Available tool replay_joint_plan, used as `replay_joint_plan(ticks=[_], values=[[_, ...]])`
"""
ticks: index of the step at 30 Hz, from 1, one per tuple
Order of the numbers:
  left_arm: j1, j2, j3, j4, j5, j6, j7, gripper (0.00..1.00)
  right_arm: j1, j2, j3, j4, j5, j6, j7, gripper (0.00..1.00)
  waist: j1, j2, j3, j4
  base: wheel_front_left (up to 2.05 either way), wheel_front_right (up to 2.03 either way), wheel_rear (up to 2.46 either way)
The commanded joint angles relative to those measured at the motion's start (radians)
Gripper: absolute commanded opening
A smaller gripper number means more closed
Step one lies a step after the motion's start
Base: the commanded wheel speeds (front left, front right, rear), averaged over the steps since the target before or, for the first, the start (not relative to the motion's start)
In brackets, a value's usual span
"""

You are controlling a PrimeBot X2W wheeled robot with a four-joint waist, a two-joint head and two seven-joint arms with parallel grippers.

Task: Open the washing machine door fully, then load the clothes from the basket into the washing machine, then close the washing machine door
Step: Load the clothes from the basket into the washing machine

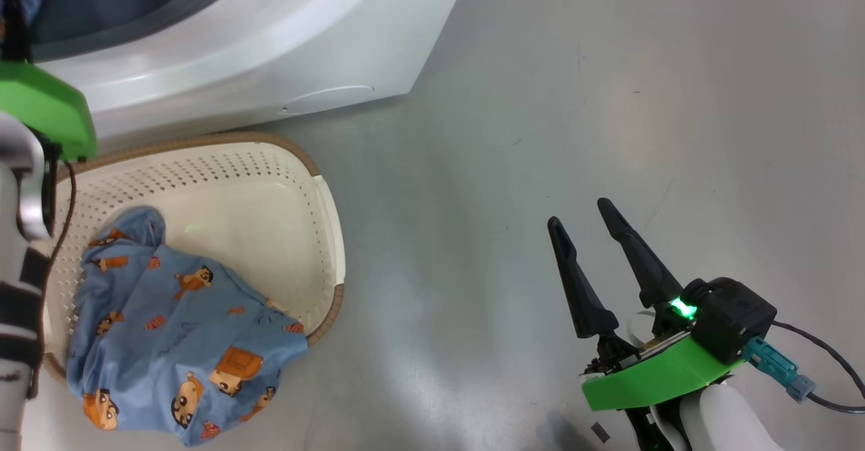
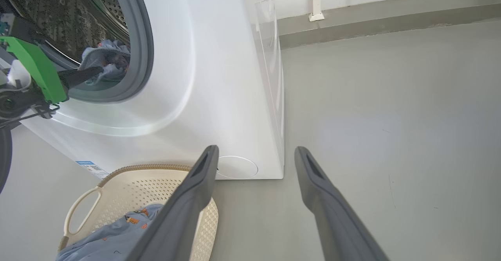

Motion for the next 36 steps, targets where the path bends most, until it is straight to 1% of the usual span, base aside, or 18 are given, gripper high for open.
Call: replay_joint_plan(ticks=[1,8,12,15,23,28,32,34,35,36], values=[[-0.040,0.039,0.021,-0.017,0.000,0.011,-0.005,0.00,0.009,0.001,0.029,-0.020,0.004,0.006,-0.005,1.00,0.0000,0.0000,0.001,-0.004,0.00,0.00,0.00],[-0.126,0.036,0.036,0.038,-0.010,0.034,-0.016,0.00,0.011,0.001,0.059,-0.020,0.020,0.006,-0.005,1.00,0.0000,0.0000,0.014,-0.037,0.00,0.00,0.00],[-0.178,0.043,0.040,0.073,-0.011,0.035,-0.023,0.00,0.011,0.001,0.071,-0.019,0.029,0.006,-0.005,1.00,0.0000,0.0000,0.026,-0.059,0.00,0.00,0.00],[-0.249,0.070,0.037,0.116,0.003,0.034,-0.049,0.00,0.010,0.001,0.090,-0.020,0.038,0.006,-0.005,1.00,0.0000,0.0000,0.049,-0.096,0.00,0.00,0.00],[-0.363,0.162,0.049,0.194,0.019,0.024,-0.127,0.00,0.011,0.001,0.122,-0.032,0.052,0.006,-0.005,1.00,0.0000,0.0000,0.118,-0.167,0.00,0.00,0.00],[-0.423,0.214,0.046,0.260,0.025,0.006,-0.112,0.00,0.015,0.001,0.139,-0.036,0.057,0.006,-0.005,1.00,0.0000,0.0000,0.149,-0.196,0.00,0.00,0.00],[-0.471,0.233,0.022,0.306,0.045,-0.006,-0.089,0.00,0.022,0.001,0.147,-0.035,0.060,0.006,-0.005,1.00,0.0000,0.0000,0.153,-0.204,0.00,0.00,0.00],[-0.491,0.234,0.009,0.332,0.053,-0.012,-0.068,0.00,0.023,0.001,0.151,-0.033,0.061,0.006,-0.005,1.00,0.0000,0.0000,0.151,-0.207,0.00,0.00,0.00],[-0.501,0.232,0.002,0.343,0.056,-0.015,-0.060,0.01,0.023,0.001,0.152,-0.032,0.063,0.006,-0.005,1.00,0.0000,0.0000,0.149,-0.207,0.00,0.00,0.00],[-0.509,0.228,-0.002,0.355,0.057,-0.015,-0.050,0.07,0.022,0.001,0.154,-0.030,0.065,0.006,-0.005,1.00,0.0000,0.0000,0.146,-0.207,0.00,0.00,0.00]])
